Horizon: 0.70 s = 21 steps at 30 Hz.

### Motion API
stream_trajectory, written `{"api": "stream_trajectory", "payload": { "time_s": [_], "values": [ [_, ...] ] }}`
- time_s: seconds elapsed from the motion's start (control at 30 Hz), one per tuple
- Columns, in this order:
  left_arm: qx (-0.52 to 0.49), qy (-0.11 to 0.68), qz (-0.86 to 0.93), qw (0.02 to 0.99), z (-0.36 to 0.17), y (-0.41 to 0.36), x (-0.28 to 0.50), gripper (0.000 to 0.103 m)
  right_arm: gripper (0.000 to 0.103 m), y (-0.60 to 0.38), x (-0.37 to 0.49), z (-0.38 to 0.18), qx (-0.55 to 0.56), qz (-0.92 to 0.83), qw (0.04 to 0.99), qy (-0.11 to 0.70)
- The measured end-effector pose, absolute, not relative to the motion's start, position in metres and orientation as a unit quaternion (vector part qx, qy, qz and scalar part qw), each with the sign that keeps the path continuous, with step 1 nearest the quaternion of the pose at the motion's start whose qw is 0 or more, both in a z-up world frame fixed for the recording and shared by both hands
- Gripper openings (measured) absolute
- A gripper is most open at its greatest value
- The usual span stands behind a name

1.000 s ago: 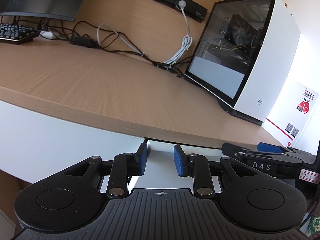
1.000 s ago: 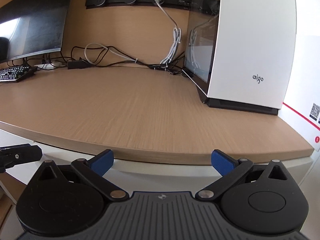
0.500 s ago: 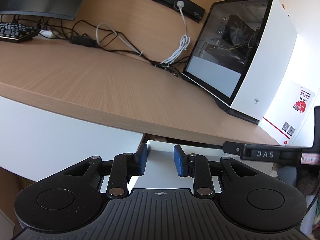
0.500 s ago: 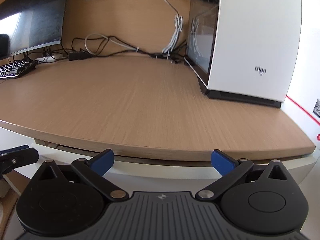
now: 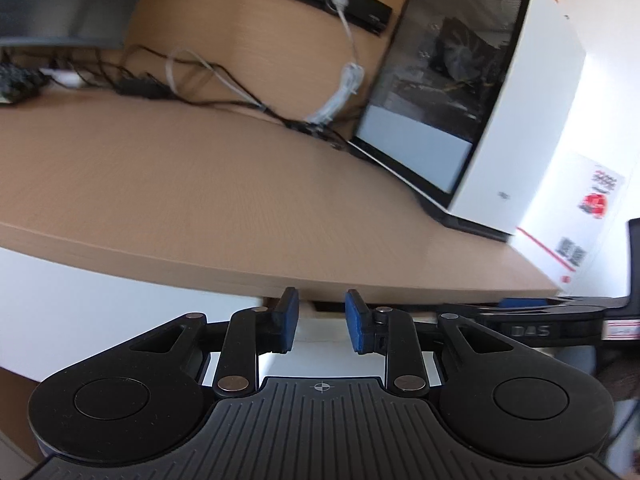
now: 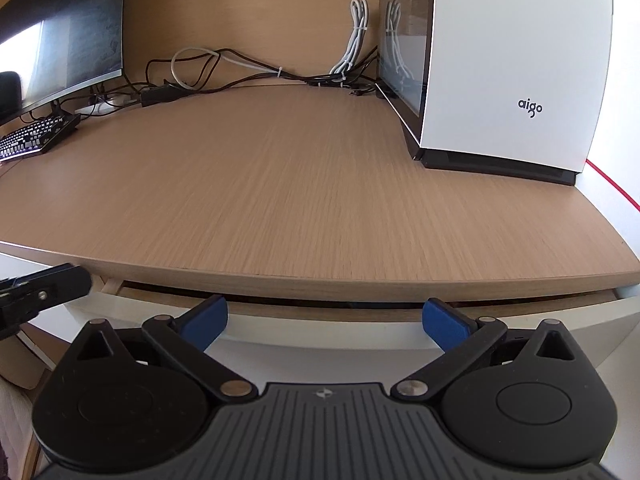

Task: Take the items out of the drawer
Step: 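Move both tools down toward the white drawer under the desktop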

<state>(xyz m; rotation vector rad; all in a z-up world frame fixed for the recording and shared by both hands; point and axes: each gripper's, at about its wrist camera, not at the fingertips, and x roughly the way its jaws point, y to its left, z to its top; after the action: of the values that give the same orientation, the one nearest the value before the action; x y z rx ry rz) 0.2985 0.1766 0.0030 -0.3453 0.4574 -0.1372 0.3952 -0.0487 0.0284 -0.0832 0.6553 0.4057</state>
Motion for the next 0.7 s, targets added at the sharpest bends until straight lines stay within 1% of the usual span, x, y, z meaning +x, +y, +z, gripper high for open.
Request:
{"api": "stream_trajectory", "payload": {
  "time_s": [0.17, 0.33, 0.5, 0.53, 0.7],
  "values": [
    [-0.157, 0.227, -0.078, 0.958, 0.002, 0.167, 0.296, 0.027, 0.103, -0.049, 0.394, 0.031, -0.04, 0.201, 0.923, 0.326],
    [-0.136, 0.212, -0.037, 0.967, 0.004, 0.17, 0.288, 0.027, 0.103, -0.055, 0.399, 0.031, -0.032, 0.188, 0.924, 0.331],
    [-0.161, 0.226, -0.026, 0.96, -0.002, 0.184, 0.292, 0.026, 0.103, -0.058, 0.397, 0.029, -0.033, 0.188, 0.926, 0.325],
    [-0.168, 0.232, -0.031, 0.958, -0.005, 0.185, 0.294, 0.028, 0.103, -0.058, 0.397, 0.029, -0.033, 0.188, 0.927, 0.324],
    [-0.182, 0.232, -0.04, 0.955, -0.007, 0.189, 0.299, 0.03, 0.103, -0.058, 0.398, 0.03, -0.032, 0.194, 0.924, 0.327]
  ]
}}
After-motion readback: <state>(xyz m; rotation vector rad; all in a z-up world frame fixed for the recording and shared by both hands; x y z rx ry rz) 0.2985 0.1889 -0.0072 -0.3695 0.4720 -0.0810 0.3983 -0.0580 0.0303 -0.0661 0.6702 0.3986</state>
